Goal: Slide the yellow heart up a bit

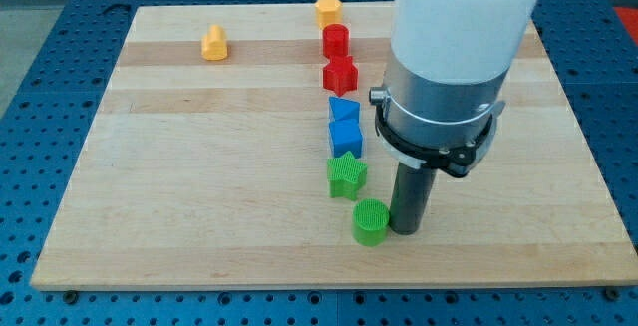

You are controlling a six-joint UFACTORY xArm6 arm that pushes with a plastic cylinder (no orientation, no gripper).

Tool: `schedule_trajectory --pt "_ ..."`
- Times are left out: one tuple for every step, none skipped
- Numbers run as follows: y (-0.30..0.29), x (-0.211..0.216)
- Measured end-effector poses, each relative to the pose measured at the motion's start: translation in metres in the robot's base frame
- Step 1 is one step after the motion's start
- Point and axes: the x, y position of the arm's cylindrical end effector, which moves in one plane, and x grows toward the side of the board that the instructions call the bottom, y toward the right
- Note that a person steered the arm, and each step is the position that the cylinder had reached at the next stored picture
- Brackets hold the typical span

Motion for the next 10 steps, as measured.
schedule_trajectory --pt "-0.009 0.000" --pt "-0.016 0.000" --pt "-0.016 0.000" --pt "0.010 0.000" --pt "0.054 0.004" --pt "0.062 0.035" --pt "0.050 0.051" --pt "0.039 0.052" --pt "-0.005 0.052" --pt "-0.064 0.051"
